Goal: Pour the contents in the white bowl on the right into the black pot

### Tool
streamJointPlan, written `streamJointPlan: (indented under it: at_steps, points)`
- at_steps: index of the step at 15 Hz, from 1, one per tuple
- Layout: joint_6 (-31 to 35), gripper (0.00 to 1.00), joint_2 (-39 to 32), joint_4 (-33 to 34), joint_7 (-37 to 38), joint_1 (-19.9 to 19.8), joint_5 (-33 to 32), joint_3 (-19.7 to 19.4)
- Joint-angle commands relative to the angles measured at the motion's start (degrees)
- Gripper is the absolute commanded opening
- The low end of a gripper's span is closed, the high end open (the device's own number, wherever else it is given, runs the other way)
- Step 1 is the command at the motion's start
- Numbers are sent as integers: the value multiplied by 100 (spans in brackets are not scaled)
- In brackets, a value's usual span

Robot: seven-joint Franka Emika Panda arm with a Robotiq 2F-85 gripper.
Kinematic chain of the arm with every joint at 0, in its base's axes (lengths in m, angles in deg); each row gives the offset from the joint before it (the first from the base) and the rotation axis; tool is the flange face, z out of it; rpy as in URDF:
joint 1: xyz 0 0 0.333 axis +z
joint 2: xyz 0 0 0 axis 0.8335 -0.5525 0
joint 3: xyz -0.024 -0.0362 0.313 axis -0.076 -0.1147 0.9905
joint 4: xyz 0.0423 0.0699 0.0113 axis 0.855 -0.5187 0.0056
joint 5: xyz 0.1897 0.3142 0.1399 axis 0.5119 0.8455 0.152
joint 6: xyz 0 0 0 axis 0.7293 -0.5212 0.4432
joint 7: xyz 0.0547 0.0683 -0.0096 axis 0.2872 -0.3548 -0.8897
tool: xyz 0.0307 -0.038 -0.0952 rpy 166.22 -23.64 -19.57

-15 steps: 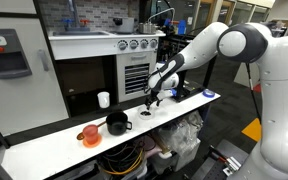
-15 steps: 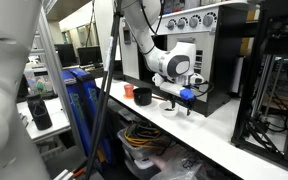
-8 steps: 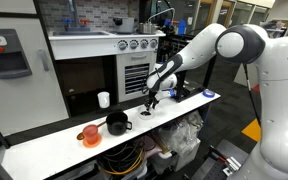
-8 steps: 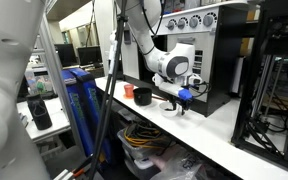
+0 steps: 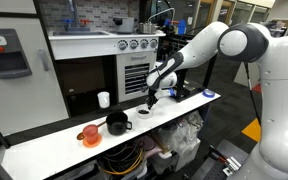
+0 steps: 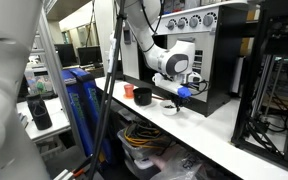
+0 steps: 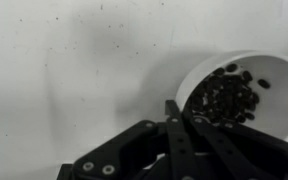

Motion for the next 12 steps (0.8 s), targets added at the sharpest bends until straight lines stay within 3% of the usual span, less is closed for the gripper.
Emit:
streamJointPlan:
  at_steps: [1,8,12]
  points:
    - [-586,1,479,-153,-219,-191,99,113]
    - [-1702,1,1412,-211,-656,-82,-110,-11]
    - [-2341,1,1727,19,-657,105,-610,-56]
